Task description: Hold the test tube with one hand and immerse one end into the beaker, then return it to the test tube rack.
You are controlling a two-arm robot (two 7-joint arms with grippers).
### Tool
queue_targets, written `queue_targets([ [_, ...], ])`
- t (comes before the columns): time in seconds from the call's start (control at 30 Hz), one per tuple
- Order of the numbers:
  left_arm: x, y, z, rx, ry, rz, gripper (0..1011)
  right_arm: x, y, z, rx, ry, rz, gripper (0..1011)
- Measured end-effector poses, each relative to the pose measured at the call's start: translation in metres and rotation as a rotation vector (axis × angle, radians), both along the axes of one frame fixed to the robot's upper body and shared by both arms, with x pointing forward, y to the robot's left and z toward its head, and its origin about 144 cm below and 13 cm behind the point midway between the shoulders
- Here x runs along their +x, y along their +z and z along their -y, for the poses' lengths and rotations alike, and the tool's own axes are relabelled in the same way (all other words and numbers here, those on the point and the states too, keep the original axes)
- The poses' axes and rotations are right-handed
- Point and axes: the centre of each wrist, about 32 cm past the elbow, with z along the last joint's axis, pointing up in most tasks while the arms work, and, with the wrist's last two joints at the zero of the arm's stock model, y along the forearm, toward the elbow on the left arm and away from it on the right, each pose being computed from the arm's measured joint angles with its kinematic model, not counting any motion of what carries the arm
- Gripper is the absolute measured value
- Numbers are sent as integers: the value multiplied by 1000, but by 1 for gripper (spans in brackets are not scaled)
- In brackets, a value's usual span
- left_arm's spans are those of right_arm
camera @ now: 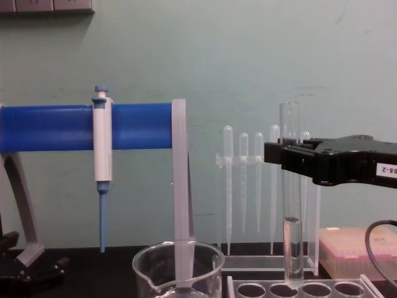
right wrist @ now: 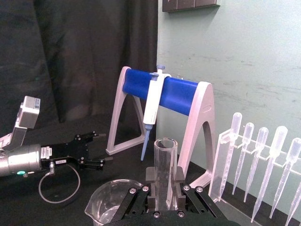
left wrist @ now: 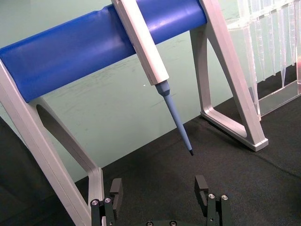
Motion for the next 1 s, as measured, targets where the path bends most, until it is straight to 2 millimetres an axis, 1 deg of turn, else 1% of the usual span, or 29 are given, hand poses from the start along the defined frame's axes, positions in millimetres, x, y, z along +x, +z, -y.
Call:
queue_targets([
  [1.0,0,0,0,0,0,0,1000,0,0,0,0,0,0,225],
])
